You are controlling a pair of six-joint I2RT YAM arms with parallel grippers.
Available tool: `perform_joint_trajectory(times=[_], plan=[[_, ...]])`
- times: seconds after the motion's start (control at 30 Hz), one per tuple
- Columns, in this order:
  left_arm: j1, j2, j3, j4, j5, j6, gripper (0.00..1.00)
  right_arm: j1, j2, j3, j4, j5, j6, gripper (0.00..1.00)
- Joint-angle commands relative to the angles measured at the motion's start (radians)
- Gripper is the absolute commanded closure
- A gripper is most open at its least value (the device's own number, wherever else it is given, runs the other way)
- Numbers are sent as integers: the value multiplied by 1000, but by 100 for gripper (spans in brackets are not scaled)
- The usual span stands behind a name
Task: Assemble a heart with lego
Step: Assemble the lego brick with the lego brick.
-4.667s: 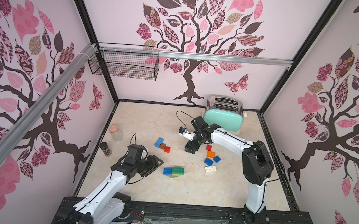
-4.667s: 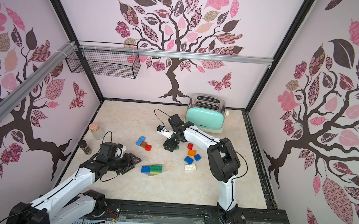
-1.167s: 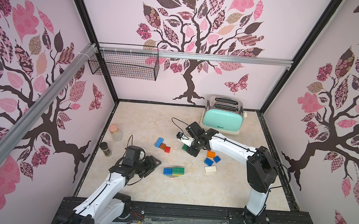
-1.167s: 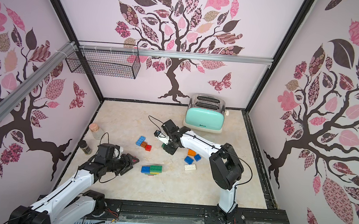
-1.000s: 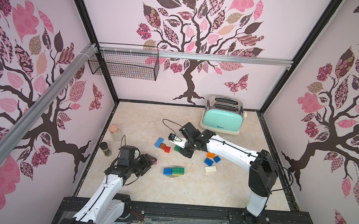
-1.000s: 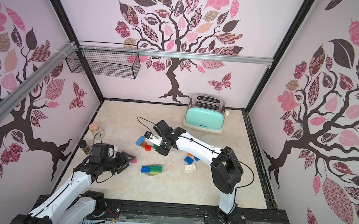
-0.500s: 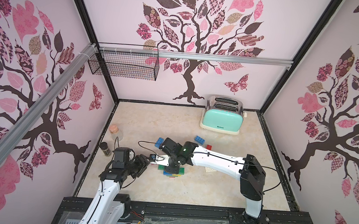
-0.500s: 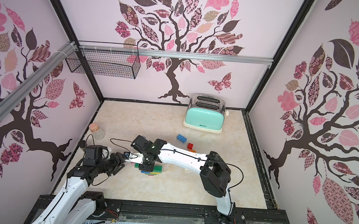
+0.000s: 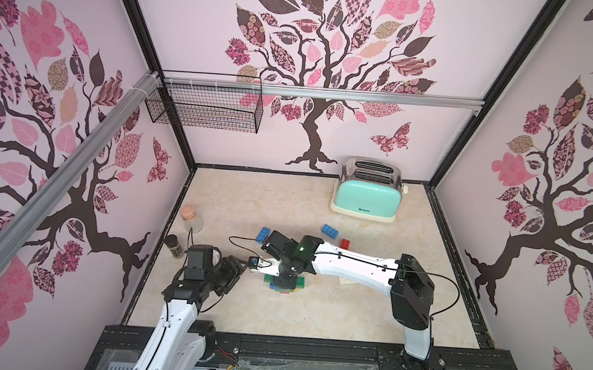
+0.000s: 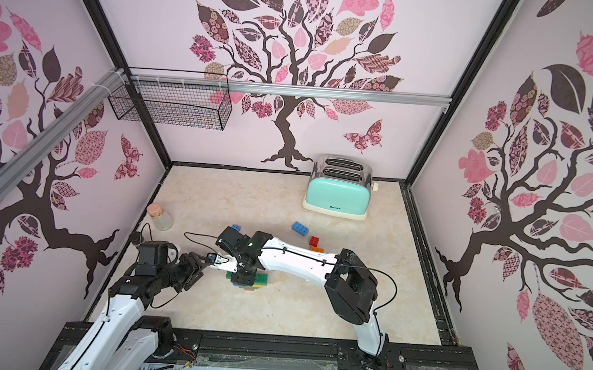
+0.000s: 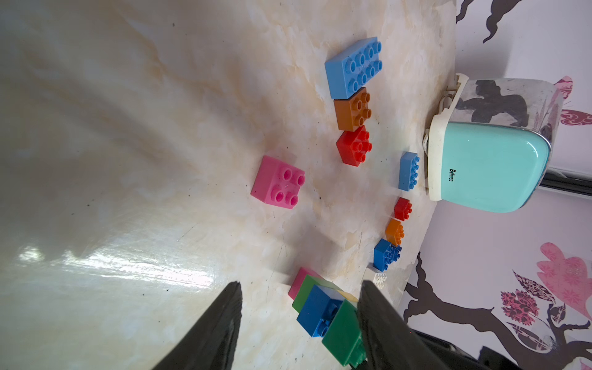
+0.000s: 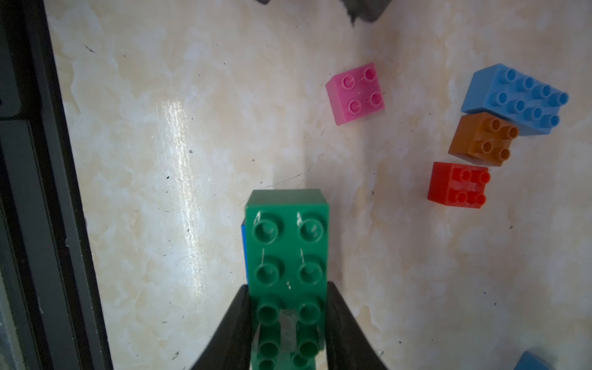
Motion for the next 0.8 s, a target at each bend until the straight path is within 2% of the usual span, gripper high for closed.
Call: perform_joint_trajectory(times=[0.0,0.77], plan=[[6,0,-2,9,-4,2,39,5,-4,8,-31,5,14,73],[6,-6,-3,6,-9,2,39,20,2,-72,-24,20,9,73]])
